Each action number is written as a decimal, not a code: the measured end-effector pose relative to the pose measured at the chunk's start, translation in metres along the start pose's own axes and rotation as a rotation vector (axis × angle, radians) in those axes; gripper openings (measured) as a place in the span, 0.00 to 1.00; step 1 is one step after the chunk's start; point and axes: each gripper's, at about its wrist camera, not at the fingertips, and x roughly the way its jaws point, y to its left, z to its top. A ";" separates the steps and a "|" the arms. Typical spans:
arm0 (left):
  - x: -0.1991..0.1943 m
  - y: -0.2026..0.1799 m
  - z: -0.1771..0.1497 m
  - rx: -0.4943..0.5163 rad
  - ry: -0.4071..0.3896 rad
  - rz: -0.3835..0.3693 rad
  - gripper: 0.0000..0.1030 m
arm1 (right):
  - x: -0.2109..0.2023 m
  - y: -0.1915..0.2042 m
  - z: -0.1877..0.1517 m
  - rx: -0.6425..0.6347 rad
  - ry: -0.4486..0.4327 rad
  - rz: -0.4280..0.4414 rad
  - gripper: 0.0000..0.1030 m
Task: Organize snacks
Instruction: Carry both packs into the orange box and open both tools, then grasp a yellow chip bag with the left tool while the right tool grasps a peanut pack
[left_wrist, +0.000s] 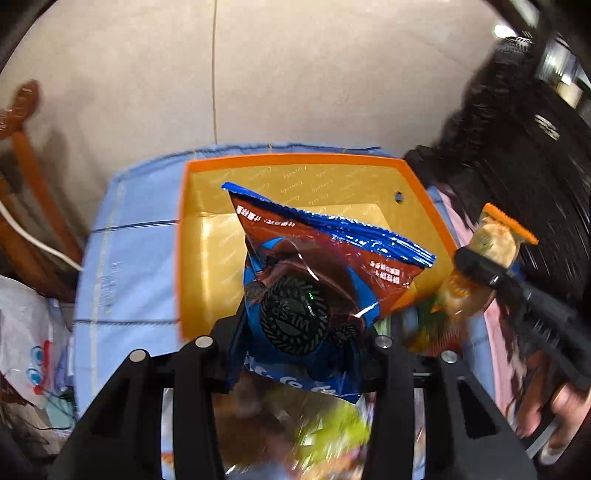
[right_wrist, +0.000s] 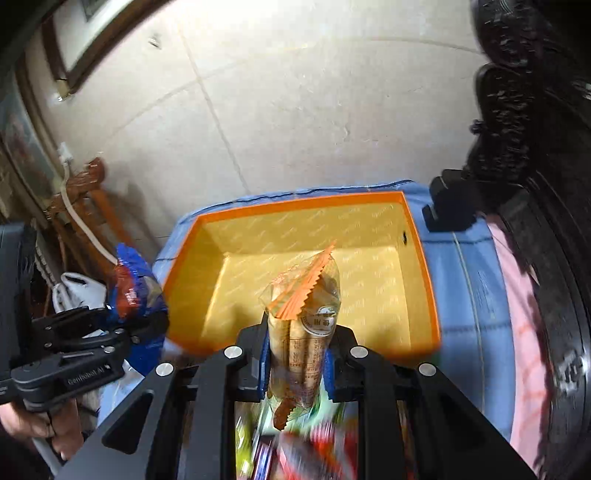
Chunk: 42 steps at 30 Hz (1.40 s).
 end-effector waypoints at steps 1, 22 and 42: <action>0.019 -0.002 0.012 -0.011 0.022 0.024 0.41 | 0.016 -0.002 0.008 0.007 0.015 -0.002 0.21; -0.012 0.027 -0.042 -0.043 -0.078 0.226 0.96 | -0.022 -0.033 -0.072 0.061 -0.021 -0.115 0.91; -0.013 0.117 -0.245 -0.176 0.194 0.260 0.96 | -0.067 0.006 -0.235 0.103 0.161 -0.139 0.95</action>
